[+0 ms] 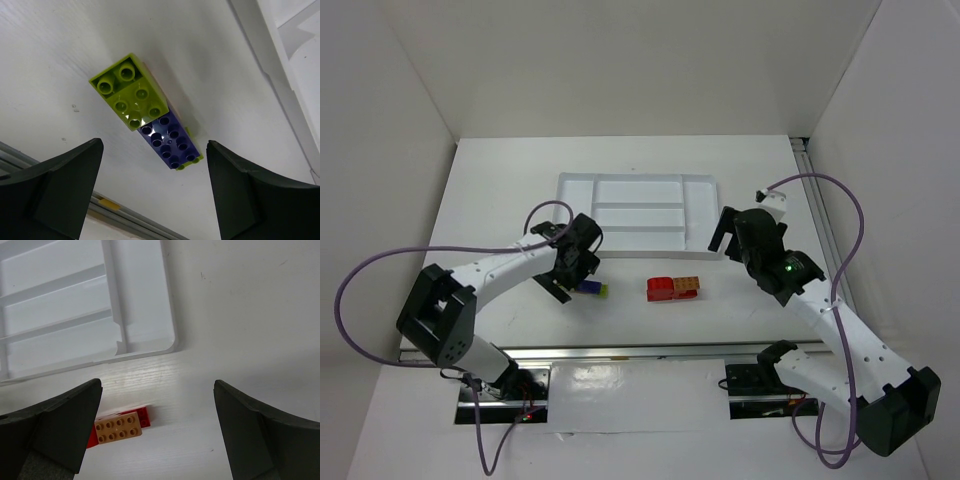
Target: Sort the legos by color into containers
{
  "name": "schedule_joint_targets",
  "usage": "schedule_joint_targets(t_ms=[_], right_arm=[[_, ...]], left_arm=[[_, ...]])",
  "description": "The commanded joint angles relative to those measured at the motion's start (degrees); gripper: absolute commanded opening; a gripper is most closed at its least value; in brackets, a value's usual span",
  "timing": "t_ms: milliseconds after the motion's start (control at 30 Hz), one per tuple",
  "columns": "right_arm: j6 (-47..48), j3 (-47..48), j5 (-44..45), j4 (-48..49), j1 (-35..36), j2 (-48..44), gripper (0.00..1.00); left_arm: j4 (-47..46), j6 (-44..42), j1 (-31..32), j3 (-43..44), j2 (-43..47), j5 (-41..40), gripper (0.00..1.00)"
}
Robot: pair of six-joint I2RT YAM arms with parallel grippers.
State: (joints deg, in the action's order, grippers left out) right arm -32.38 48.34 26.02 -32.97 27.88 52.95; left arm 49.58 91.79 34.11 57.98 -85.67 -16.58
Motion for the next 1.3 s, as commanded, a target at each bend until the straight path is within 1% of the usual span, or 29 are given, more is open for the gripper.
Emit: schedule_joint_targets(t_ms=[0,133,267,400,433,467,500,567,600,700,733,800,833,867,900,933,967,1033,1067,1100,1133,1200,1233,1267], right_arm=[[0.83,-0.08,-0.80,1.86,0.42,-0.48,1.00],[0.83,-0.78,-1.50,2.39,0.42,0.05,1.00],[0.83,-0.79,-2.03,1.52,0.42,0.05,1.00],[0.83,-0.79,-1.50,0.46,0.42,-1.17,1.00],[0.83,-0.79,-1.50,0.45,0.42,-1.18,1.00],[0.83,-0.79,-1.50,-0.07,0.42,-1.70,1.00],[0.83,-0.79,-1.50,-0.08,0.42,-1.71,1.00],[0.83,-0.79,-1.50,-0.60,0.42,-1.71,1.00],[1.35,-0.79,-1.50,-0.60,0.42,-1.71,1.00],[1.36,-0.79,-0.62,-1.31,0.42,-1.71,1.00],[1.88,-0.27,-0.01,-1.83,0.42,-1.71,1.00],[1.88,-0.26,-0.01,-2.36,0.42,-2.24,1.00],[1.88,0.44,-0.01,-2.36,0.42,-2.24,1.00],[2.41,0.44,-1.40,-2.36,0.42,-2.24,1.00],[3.45,0.44,-2.72,-1.49,0.42,-2.24,1.00],[4.34,0.44,-4.30,-0.87,0.42,-2.24,1.00],[5.13,0.44,-5.88,-0.17,0.42,-2.24,1.00],[7.66,0.44,-9.74,1.50,0.42,-2.85,1.00],[8.55,0.44,-11.24,2.20,0.42,-3.55,1.00],[9.26,0.44,-15.08,3.43,0.42,-4.16,1.00],[10.92,0.44,-17.65,3.96,0.42,-4.17,1.00],[11.54,3.07,-22.39,4.49,0.42,-4.17,1.00],[12.68,4.82,-28.86,5.36,0.42,-4.17,1.00],[13.30,5.36,-32.75,5.98,0.42,-4.17,1.00]], left_arm=[[-0.71,0.67,0.17,2.05,-1.69,0.06,0.93],[-1.95,0.67,0.17,2.05,-3.71,0.06,0.86],[-3.00,0.67,0.17,2.05,-4.95,0.06,0.84],[-4.49,0.15,0.17,1.53,-7.40,2.07,0.86],[-5.28,0.15,0.17,1.53,-8.10,2.08,0.84],[-5.29,0.15,-0.35,1.00,-8.11,2.60,0.81],[-5.89,-0.46,-0.36,1.00,-8.72,2.60,0.74],[-5.90,-0.47,-0.36,1.00,-9.61,2.60,0.68],[-5.90,-0.99,-0.36,1.00,-10.30,2.60,0.62],[-5.90,-1.00,-0.36,1.00,-10.31,2.60,0.51],[-5.38,-1.00,-0.36,1.00,-10.31,2.60,0.44],[-4.76,-2.22,-0.36,1.00,-8.47,2.60,0.33],[-4.15,-2.23,-0.36,1.00,-7.51,1.99,0.30],[-3.53,-2.23,0.25,1.00,-6.36,1.99,0.22],[-2.05,-2.92,1.04,1.00,-5.14,1.12,0.18],[-2.03,-4.32,1.83,1.00,-1.99,0.41,0.13],[-2.03,-6.08,4.10,1.70,-0.22,0.41,0.00],[-0.81,-7.85,7.18,3.28,3.21,-2.39,0.00],[-0.80,-8.90,8.85,3.89,6.62,-3.45,0.00],[-1.67,-10.39,11.57,4.51,8.22,-4.42,0.00],[-3.34,-15.36,12.20,6.34,9.54,-4.95,0.00],[-8.16,-21.35,12.73,8.29,12.71,-4.95,0.00],[-10.54,-28.35,12.74,9.95,13.42,-4.43,0.00],[-12.65,-31.20,12.74,10.92,14.03,-4.43,0.00]])
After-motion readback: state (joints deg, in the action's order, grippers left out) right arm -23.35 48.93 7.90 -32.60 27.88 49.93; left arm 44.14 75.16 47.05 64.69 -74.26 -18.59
